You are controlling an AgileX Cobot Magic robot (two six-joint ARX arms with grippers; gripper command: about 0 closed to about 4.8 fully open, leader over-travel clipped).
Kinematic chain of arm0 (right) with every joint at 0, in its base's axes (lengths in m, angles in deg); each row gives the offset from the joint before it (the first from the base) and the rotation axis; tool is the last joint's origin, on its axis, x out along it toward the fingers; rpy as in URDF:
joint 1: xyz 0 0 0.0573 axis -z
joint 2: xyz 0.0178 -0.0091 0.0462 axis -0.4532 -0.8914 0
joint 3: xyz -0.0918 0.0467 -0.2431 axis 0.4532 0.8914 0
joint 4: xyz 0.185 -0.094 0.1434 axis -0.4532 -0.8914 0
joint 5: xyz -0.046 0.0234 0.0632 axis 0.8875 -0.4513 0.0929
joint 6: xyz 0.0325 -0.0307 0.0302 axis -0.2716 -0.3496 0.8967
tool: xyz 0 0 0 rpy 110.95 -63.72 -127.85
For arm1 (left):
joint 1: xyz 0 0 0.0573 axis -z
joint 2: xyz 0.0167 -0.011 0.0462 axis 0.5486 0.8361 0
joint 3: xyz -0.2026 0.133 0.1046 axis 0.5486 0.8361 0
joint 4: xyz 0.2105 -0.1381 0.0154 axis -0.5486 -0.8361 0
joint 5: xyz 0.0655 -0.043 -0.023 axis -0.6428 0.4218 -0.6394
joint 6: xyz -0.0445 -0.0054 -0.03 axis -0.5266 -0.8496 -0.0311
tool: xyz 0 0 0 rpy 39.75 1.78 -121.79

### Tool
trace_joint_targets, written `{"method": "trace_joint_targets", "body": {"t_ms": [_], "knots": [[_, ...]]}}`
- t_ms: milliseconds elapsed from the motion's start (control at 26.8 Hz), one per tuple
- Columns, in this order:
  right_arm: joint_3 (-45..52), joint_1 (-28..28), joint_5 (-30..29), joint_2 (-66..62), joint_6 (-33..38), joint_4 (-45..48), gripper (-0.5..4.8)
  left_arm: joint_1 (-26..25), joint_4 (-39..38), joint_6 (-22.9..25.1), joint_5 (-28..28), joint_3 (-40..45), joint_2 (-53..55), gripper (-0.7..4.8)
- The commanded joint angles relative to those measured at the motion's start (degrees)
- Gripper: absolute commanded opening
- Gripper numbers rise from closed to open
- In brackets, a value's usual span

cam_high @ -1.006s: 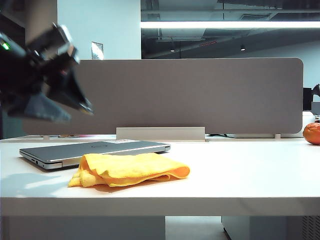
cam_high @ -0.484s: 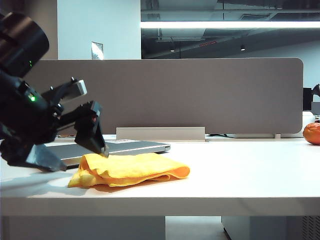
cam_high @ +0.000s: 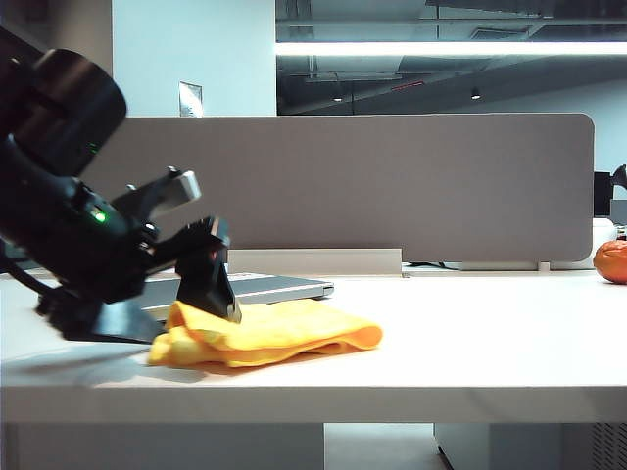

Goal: Pick up the yellow rag and put it over the laptop.

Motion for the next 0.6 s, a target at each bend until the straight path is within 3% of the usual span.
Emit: {"method": "trace_joint_targets", "body": {"t_ms": [37, 75, 186, 224, 410, 596], "knots": [[0.3, 0.0, 0.1, 0.0, 0.2, 1.0, -0.05, 2.1, -0.2, -0.4, -1.3, 0.1, 2.0, 2.71], [0.3, 0.0, 0.1, 0.0, 0.2, 1.0, -0.05, 3.0, -0.2, -0.4, -3.7, 0.1, 2.5, 1.93], [0.3, 0.0, 0.1, 0.0, 0.2, 1.0, -0.05, 3.3, 1.5, -0.4, -4.4, -0.3, 2.4, 0.32], [0.3, 0.0, 0.1, 0.0, 0.2, 1.0, -0.05, 3.3, 3.0, -0.4, -4.5, -0.3, 2.4, 0.09], [0.3, 0.0, 0.1, 0.0, 0.2, 1.0, -0.05, 3.3, 11.7, -0.4, -1.7, -0.7, 1.7, -0.06], [0.3, 0.0, 0.1, 0.0, 0.1, 1.0, -0.05, 3.3, 11.8, -0.3, -0.8, -5.4, 0.7, -0.06]]}}
